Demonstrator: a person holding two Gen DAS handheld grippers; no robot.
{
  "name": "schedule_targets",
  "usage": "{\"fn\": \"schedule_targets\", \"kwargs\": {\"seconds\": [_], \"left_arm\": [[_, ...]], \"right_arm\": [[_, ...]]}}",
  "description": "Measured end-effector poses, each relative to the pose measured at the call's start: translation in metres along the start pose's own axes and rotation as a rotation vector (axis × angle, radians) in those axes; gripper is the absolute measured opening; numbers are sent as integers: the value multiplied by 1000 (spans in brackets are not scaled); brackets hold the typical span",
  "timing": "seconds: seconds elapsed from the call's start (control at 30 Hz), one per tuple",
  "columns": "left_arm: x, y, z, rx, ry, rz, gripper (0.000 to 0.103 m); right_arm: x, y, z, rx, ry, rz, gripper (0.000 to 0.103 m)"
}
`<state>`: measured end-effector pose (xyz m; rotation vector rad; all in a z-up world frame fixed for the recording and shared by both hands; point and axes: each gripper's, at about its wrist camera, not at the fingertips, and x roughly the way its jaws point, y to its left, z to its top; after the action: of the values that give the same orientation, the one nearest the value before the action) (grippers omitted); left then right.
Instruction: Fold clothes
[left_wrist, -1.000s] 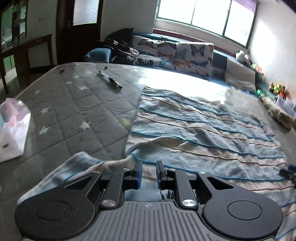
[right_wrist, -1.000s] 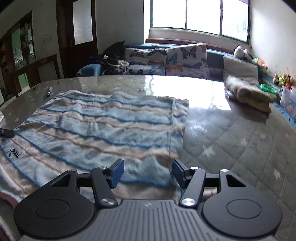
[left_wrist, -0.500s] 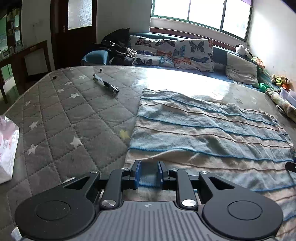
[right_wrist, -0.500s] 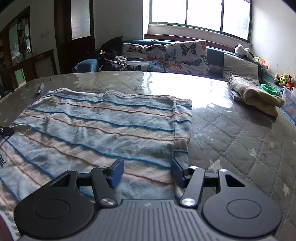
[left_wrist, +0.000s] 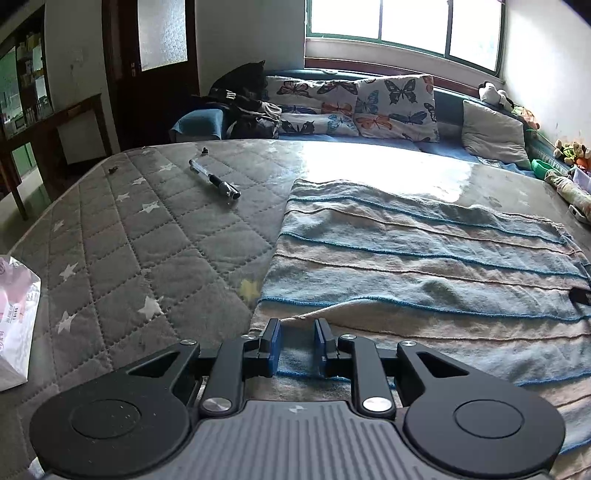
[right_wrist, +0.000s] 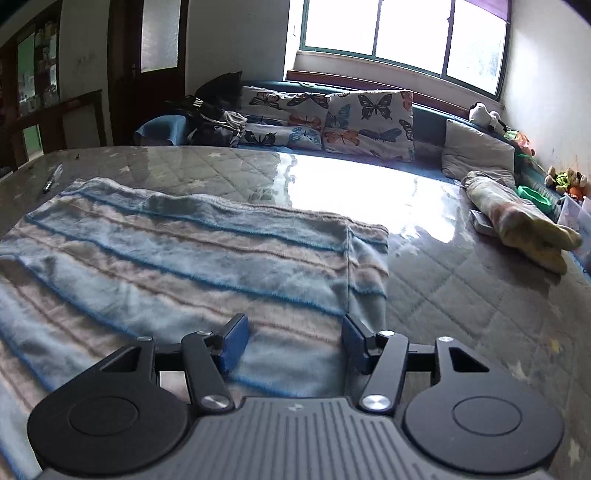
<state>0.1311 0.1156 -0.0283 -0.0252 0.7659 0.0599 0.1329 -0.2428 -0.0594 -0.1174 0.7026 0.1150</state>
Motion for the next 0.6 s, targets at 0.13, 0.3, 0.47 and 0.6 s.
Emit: {"fn": "schedule_targets", "kwargs": {"seconds": [0.13,0.3,0.47,0.6], "left_arm": [[3,-1,4,10,4,-4,24],[2,-1,-1,26,-9,-12,25],[-3,-5,-6,52,-27,-17,30],[-5,-8,-9,57,-38,-22,37]], "right_arm": [[17,-5,15,-3,13,5,57],[39,-7,35,-20,41,27,62],[60,-8,51,-19,68,54,73],[70,-8,59,-21,84,68,79]]}}
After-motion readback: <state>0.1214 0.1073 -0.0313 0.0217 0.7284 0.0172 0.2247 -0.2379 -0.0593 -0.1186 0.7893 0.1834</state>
